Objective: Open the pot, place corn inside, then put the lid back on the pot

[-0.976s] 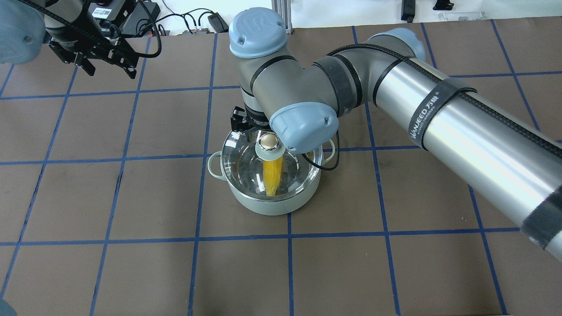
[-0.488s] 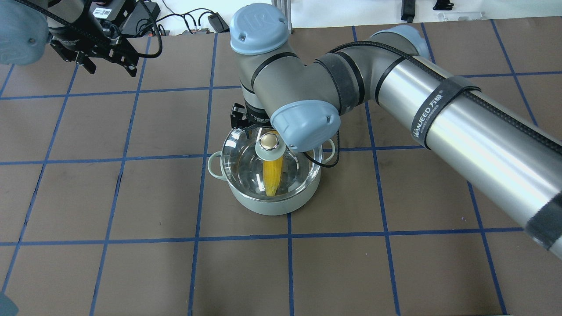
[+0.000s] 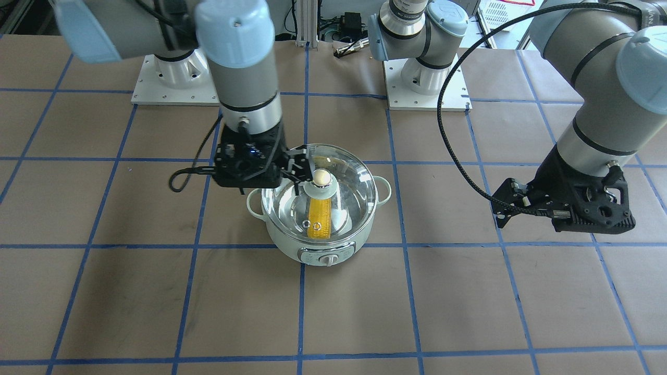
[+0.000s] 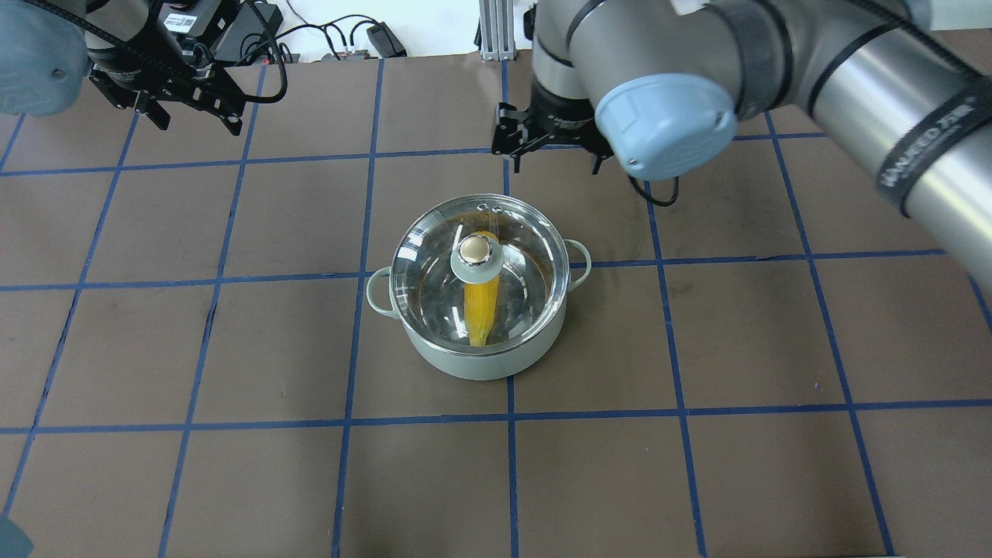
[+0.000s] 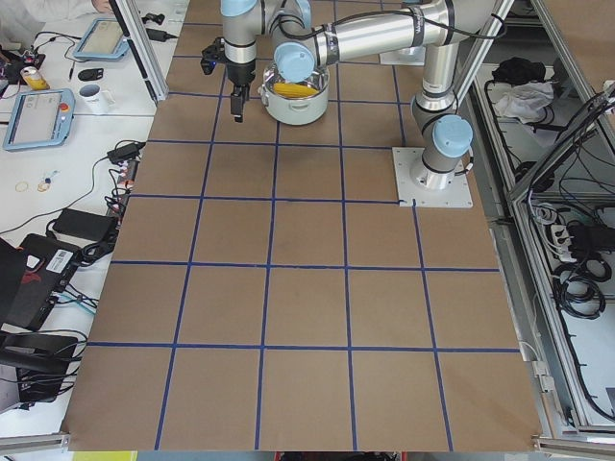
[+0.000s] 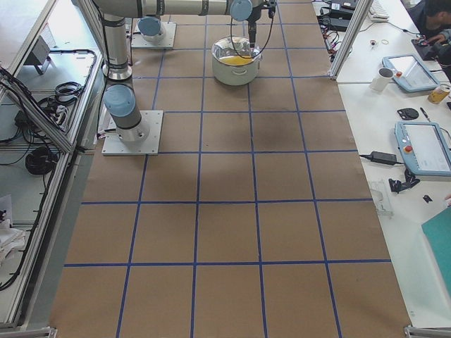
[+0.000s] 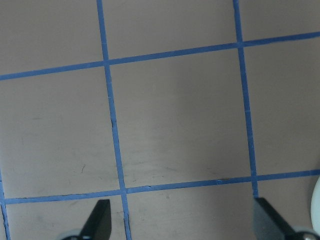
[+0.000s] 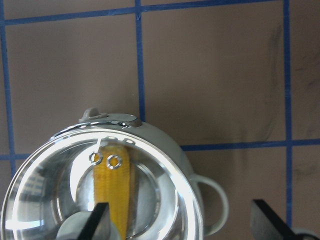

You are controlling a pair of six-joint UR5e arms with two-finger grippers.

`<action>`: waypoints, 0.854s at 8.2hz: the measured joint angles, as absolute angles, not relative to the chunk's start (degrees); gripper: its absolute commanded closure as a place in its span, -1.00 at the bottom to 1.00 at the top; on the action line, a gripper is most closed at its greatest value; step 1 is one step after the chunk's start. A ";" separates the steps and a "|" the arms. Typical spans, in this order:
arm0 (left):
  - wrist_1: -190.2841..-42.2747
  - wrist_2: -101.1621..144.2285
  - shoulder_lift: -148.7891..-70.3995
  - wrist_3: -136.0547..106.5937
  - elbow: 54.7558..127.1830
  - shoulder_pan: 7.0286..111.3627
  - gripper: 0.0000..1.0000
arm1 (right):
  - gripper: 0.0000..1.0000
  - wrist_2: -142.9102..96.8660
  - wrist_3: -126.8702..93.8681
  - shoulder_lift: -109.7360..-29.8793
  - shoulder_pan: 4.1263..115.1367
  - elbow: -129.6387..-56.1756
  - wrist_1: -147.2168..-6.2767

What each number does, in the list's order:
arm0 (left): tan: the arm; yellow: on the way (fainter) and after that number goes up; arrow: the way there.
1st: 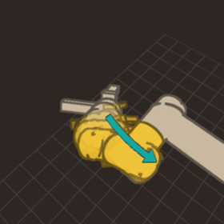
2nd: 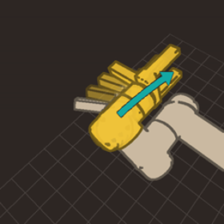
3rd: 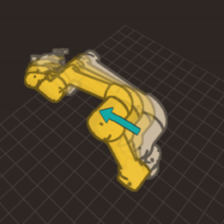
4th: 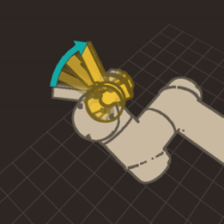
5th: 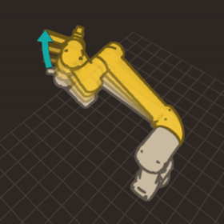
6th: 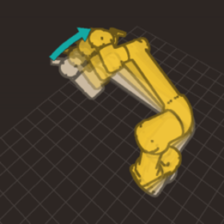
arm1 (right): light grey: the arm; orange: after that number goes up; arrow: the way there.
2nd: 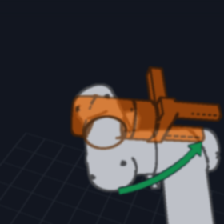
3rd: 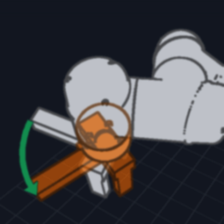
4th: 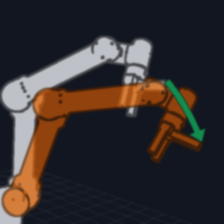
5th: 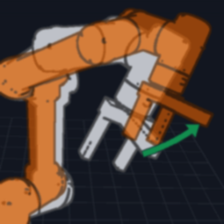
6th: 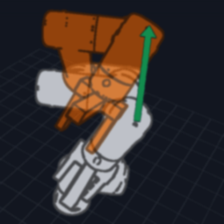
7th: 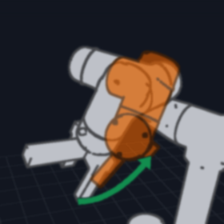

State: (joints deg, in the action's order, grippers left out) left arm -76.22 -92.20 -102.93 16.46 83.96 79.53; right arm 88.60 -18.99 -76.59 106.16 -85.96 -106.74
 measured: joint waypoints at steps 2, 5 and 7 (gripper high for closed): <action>-76.21 -92.42 -102.98 16.44 83.98 79.55 -1.00 | -1.00 88.63 -5.18 -82.18 96.97 -85.65 -102.31; -76.19 -92.20 -102.93 16.46 84.08 79.54 -1.00 | -1.00 88.70 2.16 -88.20 90.07 -85.46 -95.12; -76.14 -92.12 -103.04 16.53 84.10 79.54 -1.00 | -1.00 88.54 2.12 -89.15 90.02 -85.61 -94.03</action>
